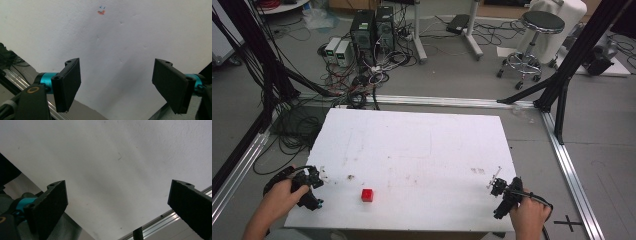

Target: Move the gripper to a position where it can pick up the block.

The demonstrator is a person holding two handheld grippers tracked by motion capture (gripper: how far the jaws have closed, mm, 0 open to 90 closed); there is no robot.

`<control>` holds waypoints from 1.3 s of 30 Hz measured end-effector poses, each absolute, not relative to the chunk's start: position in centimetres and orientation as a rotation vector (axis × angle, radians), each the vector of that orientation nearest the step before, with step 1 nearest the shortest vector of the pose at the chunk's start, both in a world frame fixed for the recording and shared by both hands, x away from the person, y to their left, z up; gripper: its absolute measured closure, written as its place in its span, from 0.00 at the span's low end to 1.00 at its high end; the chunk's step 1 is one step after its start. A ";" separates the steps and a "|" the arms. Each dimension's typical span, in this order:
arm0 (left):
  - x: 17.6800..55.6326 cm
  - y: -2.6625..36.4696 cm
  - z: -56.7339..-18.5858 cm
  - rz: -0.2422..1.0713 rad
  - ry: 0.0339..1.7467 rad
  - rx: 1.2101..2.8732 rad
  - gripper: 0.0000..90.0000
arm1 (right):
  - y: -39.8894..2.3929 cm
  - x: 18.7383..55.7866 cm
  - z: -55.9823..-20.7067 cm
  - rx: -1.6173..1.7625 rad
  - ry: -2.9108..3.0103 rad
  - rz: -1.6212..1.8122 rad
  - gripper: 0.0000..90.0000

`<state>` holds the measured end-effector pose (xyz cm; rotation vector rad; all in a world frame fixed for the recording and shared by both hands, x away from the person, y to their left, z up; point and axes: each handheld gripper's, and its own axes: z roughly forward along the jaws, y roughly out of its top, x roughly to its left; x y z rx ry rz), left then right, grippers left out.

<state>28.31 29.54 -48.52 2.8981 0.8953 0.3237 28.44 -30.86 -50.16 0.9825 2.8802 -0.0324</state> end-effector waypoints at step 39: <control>28.9 28.8 -48.7 0.290 0.739 2.964 0.26 | -31.5 28.0 -50.0 0.998 2.881 0.032 0.02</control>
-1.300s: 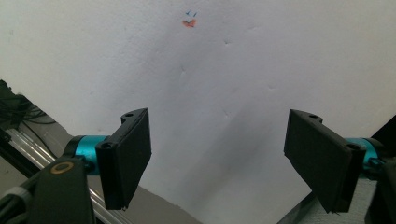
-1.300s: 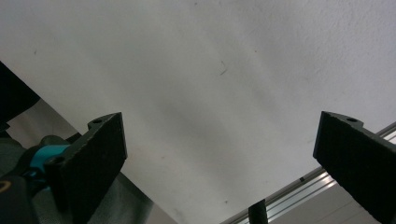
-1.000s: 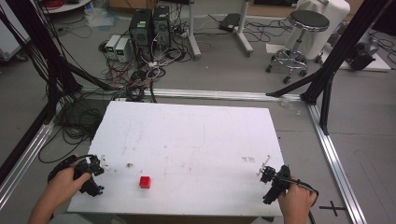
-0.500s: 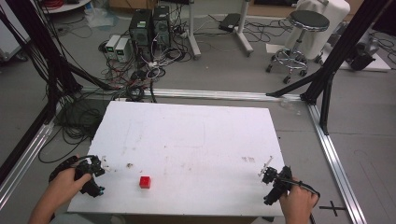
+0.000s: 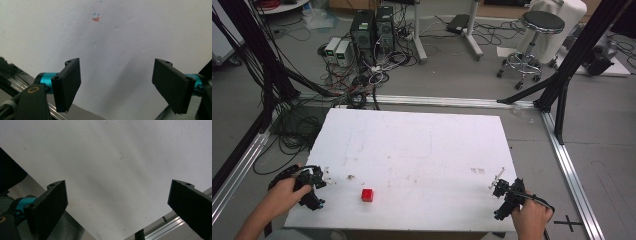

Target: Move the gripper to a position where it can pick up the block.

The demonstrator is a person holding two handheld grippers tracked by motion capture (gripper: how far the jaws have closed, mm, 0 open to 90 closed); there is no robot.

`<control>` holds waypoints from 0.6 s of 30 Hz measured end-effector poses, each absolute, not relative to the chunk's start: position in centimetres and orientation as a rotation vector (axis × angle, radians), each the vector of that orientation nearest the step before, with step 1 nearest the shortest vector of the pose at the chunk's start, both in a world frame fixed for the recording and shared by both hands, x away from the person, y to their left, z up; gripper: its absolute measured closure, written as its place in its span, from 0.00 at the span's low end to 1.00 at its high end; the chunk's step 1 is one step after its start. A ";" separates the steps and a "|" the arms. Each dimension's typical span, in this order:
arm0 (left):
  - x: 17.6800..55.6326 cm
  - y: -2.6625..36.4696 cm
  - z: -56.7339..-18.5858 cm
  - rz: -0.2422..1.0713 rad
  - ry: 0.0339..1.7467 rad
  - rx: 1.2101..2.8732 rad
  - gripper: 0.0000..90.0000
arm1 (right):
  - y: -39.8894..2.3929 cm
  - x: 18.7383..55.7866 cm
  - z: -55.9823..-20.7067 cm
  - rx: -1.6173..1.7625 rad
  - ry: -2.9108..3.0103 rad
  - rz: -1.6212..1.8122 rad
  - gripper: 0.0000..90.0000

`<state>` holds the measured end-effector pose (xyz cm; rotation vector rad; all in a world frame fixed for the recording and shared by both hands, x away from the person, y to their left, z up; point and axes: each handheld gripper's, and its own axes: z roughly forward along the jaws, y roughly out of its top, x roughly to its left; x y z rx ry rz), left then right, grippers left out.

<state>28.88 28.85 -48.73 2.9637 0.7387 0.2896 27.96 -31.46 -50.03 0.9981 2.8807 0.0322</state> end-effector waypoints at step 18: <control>30.5 28.0 -47.5 0.240 0.541 3.030 0.26 | -31.1 28.1 -50.0 0.988 2.883 0.038 0.02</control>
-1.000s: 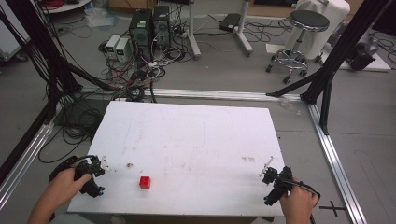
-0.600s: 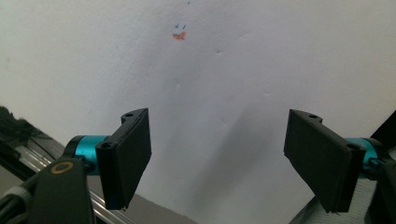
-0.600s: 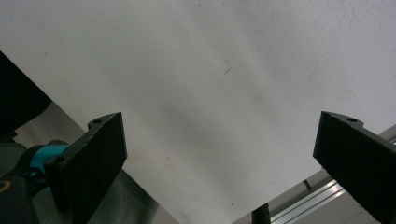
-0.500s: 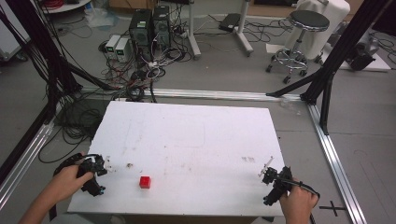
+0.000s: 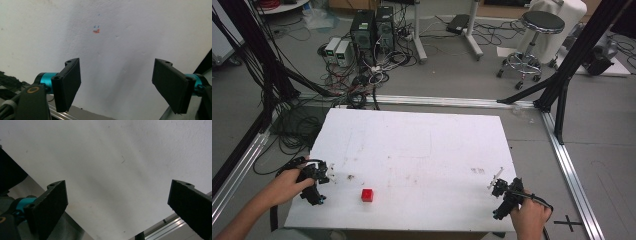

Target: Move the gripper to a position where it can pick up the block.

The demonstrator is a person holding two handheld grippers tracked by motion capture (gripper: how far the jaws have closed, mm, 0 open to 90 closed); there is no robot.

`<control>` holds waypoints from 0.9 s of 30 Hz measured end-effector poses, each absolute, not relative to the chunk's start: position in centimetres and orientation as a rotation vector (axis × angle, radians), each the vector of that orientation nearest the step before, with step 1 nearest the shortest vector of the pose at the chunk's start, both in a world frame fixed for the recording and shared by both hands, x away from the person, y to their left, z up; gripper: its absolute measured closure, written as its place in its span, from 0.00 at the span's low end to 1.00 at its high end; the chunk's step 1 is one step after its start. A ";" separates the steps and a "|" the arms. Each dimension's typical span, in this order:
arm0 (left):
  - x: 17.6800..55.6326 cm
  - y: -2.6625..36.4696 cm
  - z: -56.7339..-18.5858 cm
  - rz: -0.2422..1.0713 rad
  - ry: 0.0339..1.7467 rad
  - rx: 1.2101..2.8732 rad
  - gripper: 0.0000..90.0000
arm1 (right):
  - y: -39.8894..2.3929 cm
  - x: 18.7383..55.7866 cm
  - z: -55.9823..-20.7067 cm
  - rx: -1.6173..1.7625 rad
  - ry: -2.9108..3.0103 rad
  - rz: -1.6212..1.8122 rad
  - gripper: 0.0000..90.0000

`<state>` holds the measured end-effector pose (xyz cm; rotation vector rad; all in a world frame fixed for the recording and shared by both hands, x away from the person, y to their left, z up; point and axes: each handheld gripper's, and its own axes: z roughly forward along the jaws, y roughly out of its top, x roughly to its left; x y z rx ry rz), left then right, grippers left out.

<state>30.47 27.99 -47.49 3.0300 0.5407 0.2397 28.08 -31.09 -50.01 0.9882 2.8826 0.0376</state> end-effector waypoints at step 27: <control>31.4 23.5 -45.2 0.231 0.224 3.097 0.26 | -31.1 28.2 -49.9 0.979 2.888 0.050 0.02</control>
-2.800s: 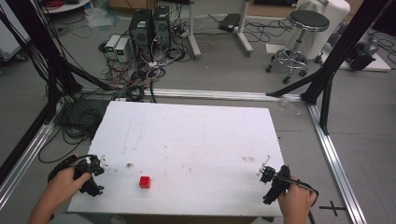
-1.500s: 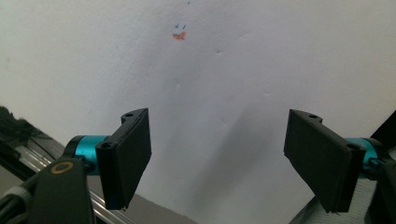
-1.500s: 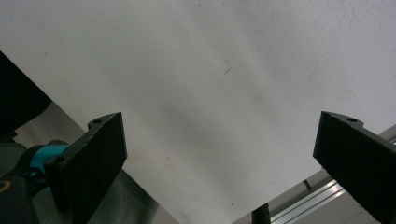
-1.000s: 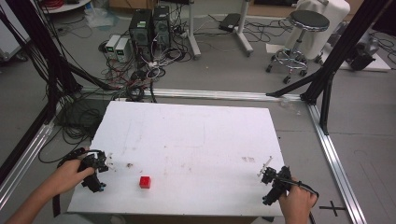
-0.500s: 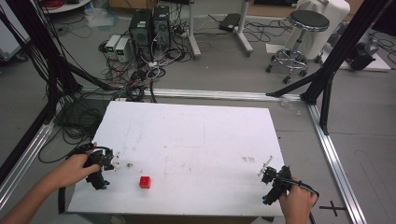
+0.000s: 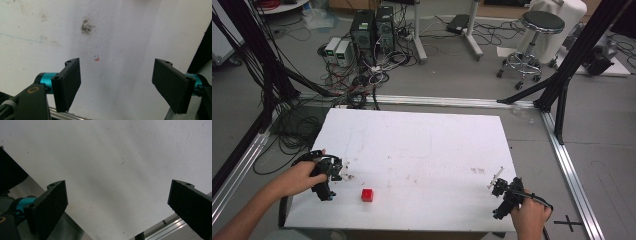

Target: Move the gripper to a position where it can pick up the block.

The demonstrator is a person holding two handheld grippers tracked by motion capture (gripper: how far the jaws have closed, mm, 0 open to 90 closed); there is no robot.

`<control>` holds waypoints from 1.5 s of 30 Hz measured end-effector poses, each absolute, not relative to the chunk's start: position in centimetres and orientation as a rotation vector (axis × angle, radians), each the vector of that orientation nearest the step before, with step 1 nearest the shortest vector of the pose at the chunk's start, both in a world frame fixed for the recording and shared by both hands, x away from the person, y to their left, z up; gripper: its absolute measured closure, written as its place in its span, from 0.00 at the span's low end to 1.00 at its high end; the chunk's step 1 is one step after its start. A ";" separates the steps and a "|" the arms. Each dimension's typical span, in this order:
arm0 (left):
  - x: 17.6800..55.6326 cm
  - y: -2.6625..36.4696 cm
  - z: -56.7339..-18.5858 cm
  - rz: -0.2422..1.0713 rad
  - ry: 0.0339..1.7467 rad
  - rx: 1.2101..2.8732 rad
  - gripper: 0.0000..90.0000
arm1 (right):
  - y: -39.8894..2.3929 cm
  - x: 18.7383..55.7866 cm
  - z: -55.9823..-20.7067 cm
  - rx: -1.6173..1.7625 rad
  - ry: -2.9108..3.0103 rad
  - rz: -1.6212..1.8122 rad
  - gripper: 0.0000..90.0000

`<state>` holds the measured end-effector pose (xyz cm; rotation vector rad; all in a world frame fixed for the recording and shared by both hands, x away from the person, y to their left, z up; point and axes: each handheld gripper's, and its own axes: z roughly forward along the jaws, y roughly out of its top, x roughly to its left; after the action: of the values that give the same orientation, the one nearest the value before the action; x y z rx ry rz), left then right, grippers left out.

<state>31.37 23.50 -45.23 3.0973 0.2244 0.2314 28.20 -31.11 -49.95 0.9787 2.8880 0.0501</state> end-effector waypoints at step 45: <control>31.5 16.1 -47.7 0.092 -0.048 3.103 0.26 | -30.7 28.5 -50.2 0.954 2.903 0.055 0.02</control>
<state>31.50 16.09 -47.71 3.1029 -0.0479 0.0921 28.50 -30.70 -50.15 0.9535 2.9026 0.0550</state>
